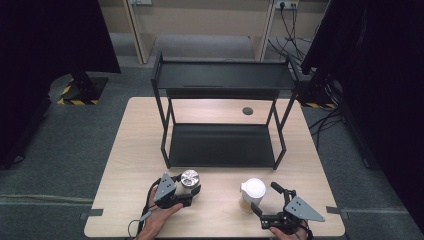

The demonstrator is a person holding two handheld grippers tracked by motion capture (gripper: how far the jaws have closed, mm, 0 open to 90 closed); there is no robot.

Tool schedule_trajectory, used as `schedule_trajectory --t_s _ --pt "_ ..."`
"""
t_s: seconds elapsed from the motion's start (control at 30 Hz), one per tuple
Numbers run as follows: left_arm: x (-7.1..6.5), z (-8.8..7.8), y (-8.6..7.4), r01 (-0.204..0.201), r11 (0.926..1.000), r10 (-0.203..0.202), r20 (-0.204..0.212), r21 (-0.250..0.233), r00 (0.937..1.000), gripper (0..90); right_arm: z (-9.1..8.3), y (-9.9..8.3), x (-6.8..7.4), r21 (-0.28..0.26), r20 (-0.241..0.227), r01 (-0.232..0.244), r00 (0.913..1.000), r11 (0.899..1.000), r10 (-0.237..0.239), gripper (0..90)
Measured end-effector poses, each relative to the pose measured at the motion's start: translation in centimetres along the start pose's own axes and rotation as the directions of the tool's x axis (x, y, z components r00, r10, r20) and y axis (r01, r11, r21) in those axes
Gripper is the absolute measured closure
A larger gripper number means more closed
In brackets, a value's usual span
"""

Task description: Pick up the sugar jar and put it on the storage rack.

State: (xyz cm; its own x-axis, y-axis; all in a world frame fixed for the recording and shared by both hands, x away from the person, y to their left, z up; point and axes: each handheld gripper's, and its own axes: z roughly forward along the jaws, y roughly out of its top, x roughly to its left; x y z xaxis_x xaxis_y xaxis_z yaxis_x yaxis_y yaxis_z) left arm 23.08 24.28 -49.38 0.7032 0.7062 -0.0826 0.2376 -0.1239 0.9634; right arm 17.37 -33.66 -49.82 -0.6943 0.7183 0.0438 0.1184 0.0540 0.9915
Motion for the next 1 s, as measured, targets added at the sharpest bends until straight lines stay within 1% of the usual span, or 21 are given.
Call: schedule_trajectory --t_s 0.03,0.23,0.33,0.43,0.53,0.7,0.8,0.87,1.0 --pt "-0.1 0.0 0.1 -0.008 1.0000 0.008 -0.005 0.001 1.0000 30.3 0.0 0.0 0.0 -0.001 0.000 0.000 1.0000 1.000 0.000 0.4" --pt "-0.4 -0.1 0.1 -0.024 0.9997 0.024 -0.013 -0.001 0.9996 31.0 -0.1 -0.1 -0.1 -0.006 0.000 -0.005 1.0000 1.000 0.005 0.4" --pt "-0.1 -0.2 0.2 -0.008 1.0000 0.008 0.000 -0.002 1.0000 31.1 -0.1 -0.1 -0.1 -0.007 0.000 -0.006 1.0000 1.000 0.006 0.4" --pt "-0.2 -0.2 0.3 -0.016 0.9999 0.016 0.002 -0.004 0.9999 31.2 -0.1 -0.1 -0.1 -0.009 0.000 -0.005 1.0000 1.000 0.005 0.4" --pt "-0.1 -0.4 0.5 -0.001 1.0000 0.001 0.019 -0.009 0.9998 31.1 -0.1 -0.1 -0.1 -0.009 0.000 -0.005 1.0000 1.000 0.005 0.4" --pt "-0.1 -0.6 1.1 -0.013 0.9998 0.014 0.022 -0.012 0.9997 31.2 -0.1 -0.1 -0.1 -0.007 0.001 -0.007 1.0000 1.000 0.007 0.4" --pt "0.1 -0.8 1.5 -0.013 0.9998 0.014 0.025 -0.015 0.9996 31.2 -0.1 -0.1 -0.1 -0.006 0.002 -0.007 1.0000 1.000 0.007 0.4" --pt "0.2 -0.9 1.9 -0.011 0.9998 0.011 0.027 -0.016 0.9996 31.2 -0.1 -0.1 0.0 -0.006 0.003 -0.008 1.0000 1.000 0.008 0.4" --pt "0.5 -1.1 2.9 -0.021 0.9998 0.021 0.030 -0.007 0.9993 31.2 -0.1 -0.1 -0.1 -0.007 0.004 -0.009 1.0000 1.000 0.009 0.4"
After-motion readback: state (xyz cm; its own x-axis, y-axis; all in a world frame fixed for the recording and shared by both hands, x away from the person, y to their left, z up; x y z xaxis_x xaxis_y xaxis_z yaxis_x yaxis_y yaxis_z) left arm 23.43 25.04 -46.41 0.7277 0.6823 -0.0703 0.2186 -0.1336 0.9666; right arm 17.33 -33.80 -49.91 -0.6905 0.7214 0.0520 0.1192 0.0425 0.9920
